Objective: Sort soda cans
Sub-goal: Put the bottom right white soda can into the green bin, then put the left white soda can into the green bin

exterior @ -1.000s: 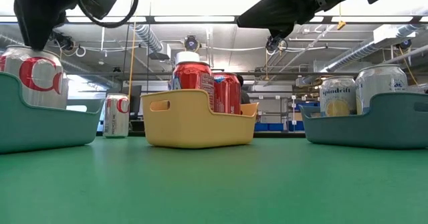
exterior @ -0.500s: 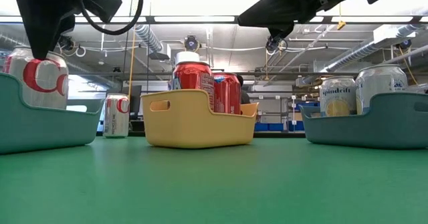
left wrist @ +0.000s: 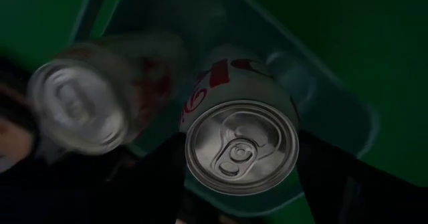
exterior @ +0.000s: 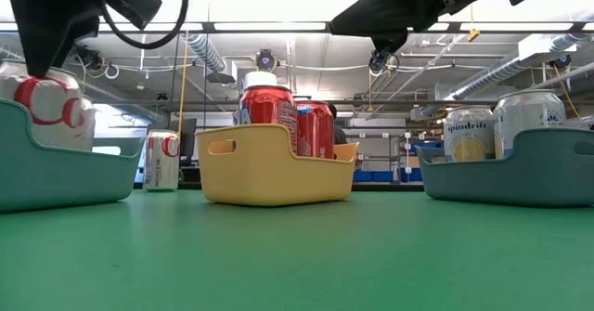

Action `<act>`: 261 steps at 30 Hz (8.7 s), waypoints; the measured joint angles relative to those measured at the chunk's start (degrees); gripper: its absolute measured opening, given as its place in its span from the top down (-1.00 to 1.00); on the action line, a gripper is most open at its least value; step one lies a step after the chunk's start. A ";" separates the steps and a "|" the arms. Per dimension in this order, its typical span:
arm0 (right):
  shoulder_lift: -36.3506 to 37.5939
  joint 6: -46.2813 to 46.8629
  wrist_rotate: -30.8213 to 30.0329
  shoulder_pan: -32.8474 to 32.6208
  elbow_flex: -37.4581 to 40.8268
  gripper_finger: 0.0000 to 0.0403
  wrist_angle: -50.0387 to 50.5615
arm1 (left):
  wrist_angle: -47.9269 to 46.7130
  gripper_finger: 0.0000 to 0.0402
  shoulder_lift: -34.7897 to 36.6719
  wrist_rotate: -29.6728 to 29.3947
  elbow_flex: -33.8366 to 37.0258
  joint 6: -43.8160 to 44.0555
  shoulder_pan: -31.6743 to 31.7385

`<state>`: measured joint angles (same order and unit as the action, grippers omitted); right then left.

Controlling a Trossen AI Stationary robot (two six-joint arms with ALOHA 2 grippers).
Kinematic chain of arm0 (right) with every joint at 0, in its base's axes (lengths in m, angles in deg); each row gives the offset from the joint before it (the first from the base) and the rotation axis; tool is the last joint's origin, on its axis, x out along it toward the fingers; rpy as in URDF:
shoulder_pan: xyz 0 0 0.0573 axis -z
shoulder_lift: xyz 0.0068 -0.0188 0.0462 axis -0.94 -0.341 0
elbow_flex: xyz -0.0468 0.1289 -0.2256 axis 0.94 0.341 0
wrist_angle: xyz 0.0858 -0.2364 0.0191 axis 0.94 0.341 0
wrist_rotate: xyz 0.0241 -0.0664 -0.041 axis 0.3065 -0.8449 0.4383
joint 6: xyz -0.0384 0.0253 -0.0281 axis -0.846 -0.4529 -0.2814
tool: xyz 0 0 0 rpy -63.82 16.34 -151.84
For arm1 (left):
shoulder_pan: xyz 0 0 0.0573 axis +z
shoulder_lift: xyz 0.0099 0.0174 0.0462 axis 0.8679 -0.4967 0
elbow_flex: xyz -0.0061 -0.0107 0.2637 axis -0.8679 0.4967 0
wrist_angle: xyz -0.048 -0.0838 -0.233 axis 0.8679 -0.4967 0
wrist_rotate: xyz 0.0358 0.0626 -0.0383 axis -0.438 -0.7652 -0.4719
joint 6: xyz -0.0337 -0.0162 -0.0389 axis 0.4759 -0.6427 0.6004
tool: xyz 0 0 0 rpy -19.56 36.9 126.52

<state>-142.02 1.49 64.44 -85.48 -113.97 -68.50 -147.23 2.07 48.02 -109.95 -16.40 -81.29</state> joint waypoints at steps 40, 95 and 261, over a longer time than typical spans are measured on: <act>0.00 0.85 0.01 -1.33 0.00 1.00 -0.39 | -5.79 -0.49 0.22 1.12 2.09 1.68 -5.29; 0.00 -3.26 -0.96 -0.02 0.00 1.00 -1.46 | -2.49 0.44 -3.24 -12.28 -18.37 -56.65 65.41; 0.00 -4.61 4.41 0.55 -0.02 1.00 -0.52 | -6.53 -0.18 0.01 8.28 -3.75 -16.57 -0.13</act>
<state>-142.02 -3.12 68.86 -84.93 -113.99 -69.03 -153.76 2.07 56.29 -113.69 -32.97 -81.42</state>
